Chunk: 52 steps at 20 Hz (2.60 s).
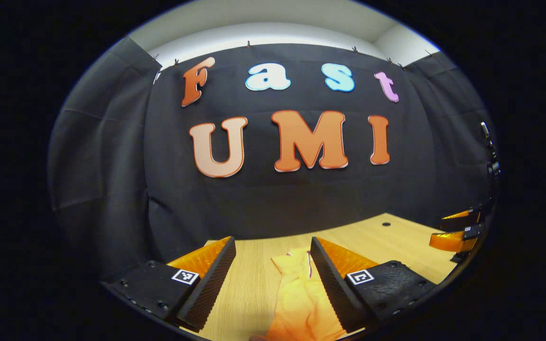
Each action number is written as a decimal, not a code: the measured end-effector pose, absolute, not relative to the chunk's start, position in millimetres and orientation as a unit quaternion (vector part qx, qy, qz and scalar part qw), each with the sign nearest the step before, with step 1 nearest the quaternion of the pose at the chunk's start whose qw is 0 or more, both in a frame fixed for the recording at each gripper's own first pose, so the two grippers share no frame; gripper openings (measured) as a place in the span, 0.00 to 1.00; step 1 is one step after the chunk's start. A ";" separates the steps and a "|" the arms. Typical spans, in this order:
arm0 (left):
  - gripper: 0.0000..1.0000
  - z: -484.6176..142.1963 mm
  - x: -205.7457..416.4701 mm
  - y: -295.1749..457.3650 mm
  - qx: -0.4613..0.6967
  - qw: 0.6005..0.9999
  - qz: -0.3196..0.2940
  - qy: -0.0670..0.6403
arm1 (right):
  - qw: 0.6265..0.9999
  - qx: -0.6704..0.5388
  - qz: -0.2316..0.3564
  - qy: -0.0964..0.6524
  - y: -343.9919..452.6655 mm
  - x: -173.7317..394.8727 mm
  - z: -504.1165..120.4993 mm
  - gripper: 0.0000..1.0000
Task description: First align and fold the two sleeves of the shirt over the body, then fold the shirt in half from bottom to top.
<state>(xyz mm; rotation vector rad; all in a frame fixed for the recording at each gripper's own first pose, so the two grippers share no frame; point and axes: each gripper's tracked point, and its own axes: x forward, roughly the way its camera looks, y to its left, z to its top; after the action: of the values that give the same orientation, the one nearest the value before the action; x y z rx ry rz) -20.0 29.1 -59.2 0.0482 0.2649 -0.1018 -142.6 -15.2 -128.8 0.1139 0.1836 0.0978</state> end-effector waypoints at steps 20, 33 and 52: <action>0.98 -305.1 -140.9 50.6 0.046 0.860 -0.064 0.505 | 0.900 0.100 0.045 0.422 4.1 -197.3 -352.7 0.98; 0.53 -345.2 -155.5 15.5 0.001 0.822 -0.104 0.560 | 0.872 0.076 0.024 0.482 30.8 -199.2 -371.3 0.23; 0.01 -253.7 -56.3 -17.2 -0.094 0.858 -0.153 0.481 | 0.849 0.353 0.104 0.379 48.8 -131.7 -277.9 0.06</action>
<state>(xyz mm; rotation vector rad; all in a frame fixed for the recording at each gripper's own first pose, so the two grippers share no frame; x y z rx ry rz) -56.3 -17.2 -253.7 -0.1968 1.0105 -0.3221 -131.7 48.8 -277.9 0.7437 0.7984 0.2200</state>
